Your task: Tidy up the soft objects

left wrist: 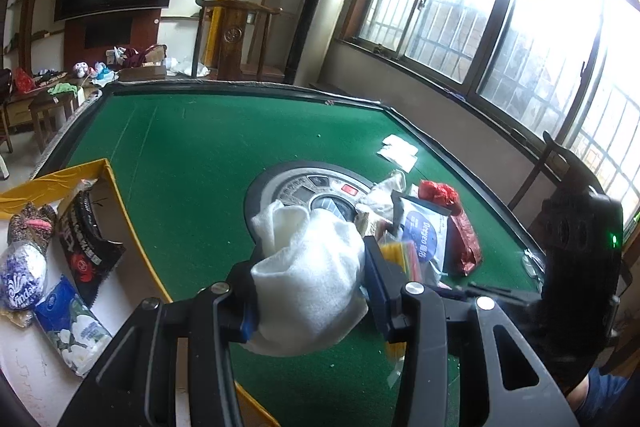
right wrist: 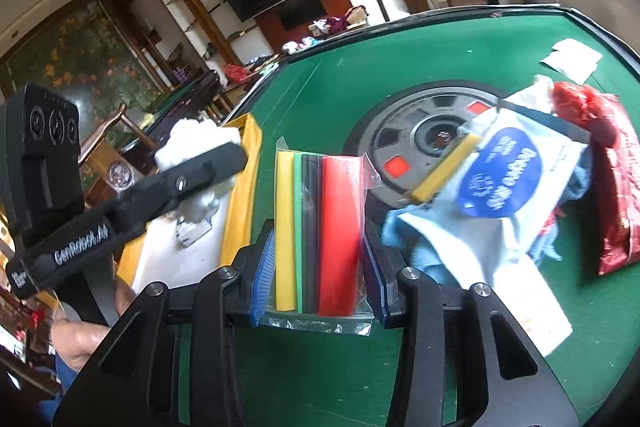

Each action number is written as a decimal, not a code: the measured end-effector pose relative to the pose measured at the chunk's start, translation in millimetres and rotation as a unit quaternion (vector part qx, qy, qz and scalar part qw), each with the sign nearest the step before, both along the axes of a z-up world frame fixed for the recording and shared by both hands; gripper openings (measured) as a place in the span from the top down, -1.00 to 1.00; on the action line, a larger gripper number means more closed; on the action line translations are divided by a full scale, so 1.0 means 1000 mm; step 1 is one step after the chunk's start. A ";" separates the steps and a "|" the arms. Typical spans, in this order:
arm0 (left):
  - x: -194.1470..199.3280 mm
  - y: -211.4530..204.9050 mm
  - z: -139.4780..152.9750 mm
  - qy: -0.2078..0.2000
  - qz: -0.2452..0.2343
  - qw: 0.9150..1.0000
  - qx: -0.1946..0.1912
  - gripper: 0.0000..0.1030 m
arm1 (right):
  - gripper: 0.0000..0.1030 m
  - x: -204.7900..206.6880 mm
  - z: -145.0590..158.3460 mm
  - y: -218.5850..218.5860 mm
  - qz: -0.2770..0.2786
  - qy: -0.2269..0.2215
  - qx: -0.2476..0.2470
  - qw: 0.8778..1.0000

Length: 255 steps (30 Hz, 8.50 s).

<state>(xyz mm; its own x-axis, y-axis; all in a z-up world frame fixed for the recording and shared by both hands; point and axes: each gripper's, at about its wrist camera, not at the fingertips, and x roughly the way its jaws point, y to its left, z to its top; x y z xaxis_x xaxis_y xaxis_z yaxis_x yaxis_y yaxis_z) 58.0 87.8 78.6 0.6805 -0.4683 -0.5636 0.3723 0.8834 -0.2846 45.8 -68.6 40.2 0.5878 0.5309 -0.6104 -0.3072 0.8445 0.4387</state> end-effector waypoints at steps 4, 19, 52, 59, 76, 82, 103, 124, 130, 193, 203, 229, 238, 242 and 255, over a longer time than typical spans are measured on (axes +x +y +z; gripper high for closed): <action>0.001 0.011 0.002 -0.001 0.013 1.000 -0.010 0.14 | 0.22 -0.001 -0.001 0.012 0.015 -0.003 -0.004 1.000; 0.003 0.062 0.020 -0.017 0.077 0.996 -0.034 0.14 | 0.22 -0.001 0.012 0.080 0.071 -0.026 -0.027 0.997; -0.026 0.180 -0.039 0.074 0.255 0.963 -0.039 0.14 | 0.22 0.020 -0.023 0.200 0.180 0.048 -0.095 0.978; -0.026 0.178 -0.043 0.082 0.253 0.964 -0.021 0.13 | 0.22 0.011 -0.029 0.219 0.196 0.053 -0.098 0.974; -0.026 0.185 -0.046 0.098 0.257 0.961 -0.032 -0.24 | 0.20 0.007 -0.035 0.223 0.210 0.048 -0.108 0.971; -0.028 0.183 -0.040 0.081 0.255 0.962 -0.047 -0.28 | 0.19 0.010 -0.024 0.215 0.204 0.033 -0.089 0.974; -0.031 0.172 -0.031 0.040 0.216 0.973 -0.068 -0.28 | 0.01 0.008 0.003 0.132 0.187 0.006 -0.017 0.982; -0.030 0.050 0.006 0.036 0.054 0.996 -0.067 -0.40 | -0.30 0.038 -0.013 -0.126 0.000 0.057 0.007 0.998; -0.028 -0.001 -0.009 0.055 -0.004 0.996 -0.065 -0.40 | -0.30 0.036 -0.035 -0.112 0.047 0.112 -0.016 0.992; -0.007 -0.094 -0.032 0.037 -0.031 0.996 0.074 0.10 | -0.02 0.025 -0.036 -0.095 0.044 0.099 0.023 0.994; -0.007 -0.080 -0.022 0.027 -0.018 0.998 0.054 0.10 | -0.02 0.020 -0.033 -0.080 0.063 0.073 0.025 0.995; -0.022 -0.022 0.017 -0.029 0.018 0.999 -0.025 0.10 | -0.02 0.016 -0.023 -0.040 0.074 0.044 0.061 0.994; -0.037 0.019 0.028 -0.049 0.058 0.996 -0.050 0.10 | -0.03 0.009 -0.004 0.029 0.105 0.019 0.047 0.993; -0.050 0.045 0.030 -0.060 0.087 0.993 -0.056 0.10 | -0.03 0.006 0.004 0.060 0.121 0.006 0.042 0.992; -0.053 0.133 0.001 -0.022 0.233 0.972 -0.027 0.10 | -0.03 0.012 -0.009 0.171 0.165 0.014 -0.022 0.986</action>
